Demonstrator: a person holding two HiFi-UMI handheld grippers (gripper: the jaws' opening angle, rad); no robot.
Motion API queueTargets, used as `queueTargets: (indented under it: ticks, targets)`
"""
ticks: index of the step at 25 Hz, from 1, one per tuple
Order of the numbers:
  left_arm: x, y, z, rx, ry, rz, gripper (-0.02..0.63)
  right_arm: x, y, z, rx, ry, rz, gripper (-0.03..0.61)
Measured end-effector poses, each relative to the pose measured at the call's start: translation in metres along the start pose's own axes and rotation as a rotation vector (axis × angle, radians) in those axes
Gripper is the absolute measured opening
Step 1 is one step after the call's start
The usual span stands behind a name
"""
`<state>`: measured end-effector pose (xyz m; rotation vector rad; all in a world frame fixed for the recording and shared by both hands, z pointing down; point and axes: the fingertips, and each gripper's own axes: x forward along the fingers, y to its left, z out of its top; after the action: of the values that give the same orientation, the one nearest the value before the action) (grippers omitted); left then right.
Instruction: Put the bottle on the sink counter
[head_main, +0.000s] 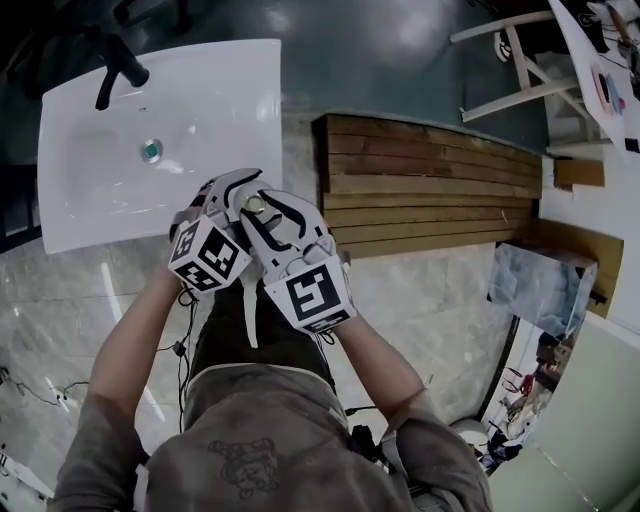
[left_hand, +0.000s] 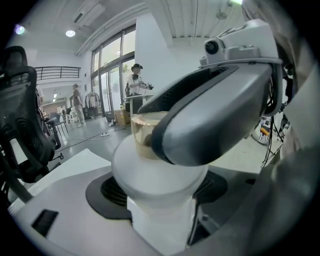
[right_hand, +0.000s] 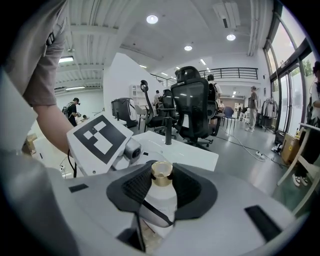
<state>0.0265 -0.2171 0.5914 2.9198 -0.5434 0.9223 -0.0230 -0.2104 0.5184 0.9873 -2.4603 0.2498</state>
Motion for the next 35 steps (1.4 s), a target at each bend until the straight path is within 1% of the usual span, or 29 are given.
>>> queueTargets:
  ticks: [3,12,18,22,31,35]
  targets:
    - [0.004,-0.001,-0.009,-0.004,0.014,-0.002,0.327,0.004,0.0,-0.008,0.014,-0.003,0.006,0.132]
    - [0.018,-0.004,-0.033,-0.004,0.059,-0.016,0.325,0.018,0.001,-0.031,0.031,0.029,0.014,0.132]
    - [0.025,-0.003,-0.04,-0.016,0.08,-0.019,0.325,0.024,-0.002,-0.04,0.036,0.046,0.015,0.132]
    - [0.03,-0.004,-0.045,-0.009,0.107,-0.014,0.325,0.026,-0.003,-0.044,0.038,0.052,0.013,0.132]
    - [0.039,-0.009,-0.059,-0.022,0.147,-0.03,0.326,0.031,-0.003,-0.061,0.057,0.114,0.022,0.132]
    - [0.04,-0.006,-0.059,-0.022,0.137,-0.028,0.325,0.034,-0.005,-0.06,0.051,0.113,0.027,0.132]
